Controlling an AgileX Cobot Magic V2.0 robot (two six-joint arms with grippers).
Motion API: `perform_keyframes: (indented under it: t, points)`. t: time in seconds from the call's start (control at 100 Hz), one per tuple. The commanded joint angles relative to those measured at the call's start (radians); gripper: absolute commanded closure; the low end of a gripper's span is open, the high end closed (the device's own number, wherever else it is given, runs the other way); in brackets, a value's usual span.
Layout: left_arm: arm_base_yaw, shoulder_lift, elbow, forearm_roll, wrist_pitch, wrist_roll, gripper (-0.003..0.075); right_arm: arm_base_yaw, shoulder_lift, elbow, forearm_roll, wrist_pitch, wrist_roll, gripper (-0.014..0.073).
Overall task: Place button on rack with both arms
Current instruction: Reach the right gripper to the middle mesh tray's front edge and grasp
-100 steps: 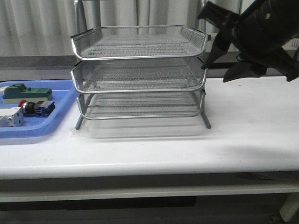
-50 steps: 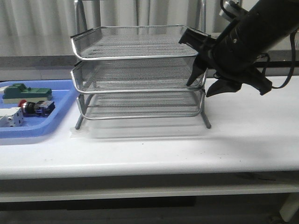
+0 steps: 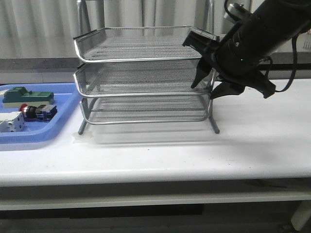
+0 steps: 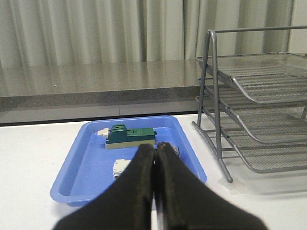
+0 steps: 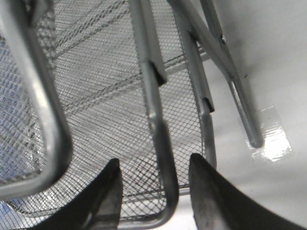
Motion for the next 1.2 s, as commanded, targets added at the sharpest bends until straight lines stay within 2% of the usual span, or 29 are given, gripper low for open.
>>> perform_keyframes:
  t: [0.0, 0.17, 0.48, 0.66, 0.73, 1.19]
  points:
    - [0.001, -0.035, 0.046, -0.006, -0.08, -0.011, 0.0741, 0.0, -0.045, -0.031, 0.01, -0.049, -0.011, 0.0304]
    - [0.001, -0.035, 0.046, -0.006, -0.08, -0.011, 0.0741, 0.0, -0.045, -0.031, 0.01, -0.035, -0.011, 0.0377]
    - [0.001, -0.035, 0.046, -0.006, -0.08, -0.011, 0.0741, 0.0, -0.045, -0.03, 0.014, -0.01, -0.011, 0.0386]
    - [0.001, -0.035, 0.046, -0.006, -0.08, -0.011, 0.0741, 0.0, -0.045, -0.03, 0.021, 0.002, -0.011, 0.0547]
    - [0.001, -0.035, 0.046, -0.006, -0.08, -0.011, 0.0741, 0.0, -0.045, -0.03, 0.025, 0.008, -0.011, 0.0579]
    - [0.001, -0.035, 0.046, -0.006, -0.08, -0.011, 0.0741, 0.0, -0.046, -0.024, 0.024, 0.074, -0.011, 0.0578]
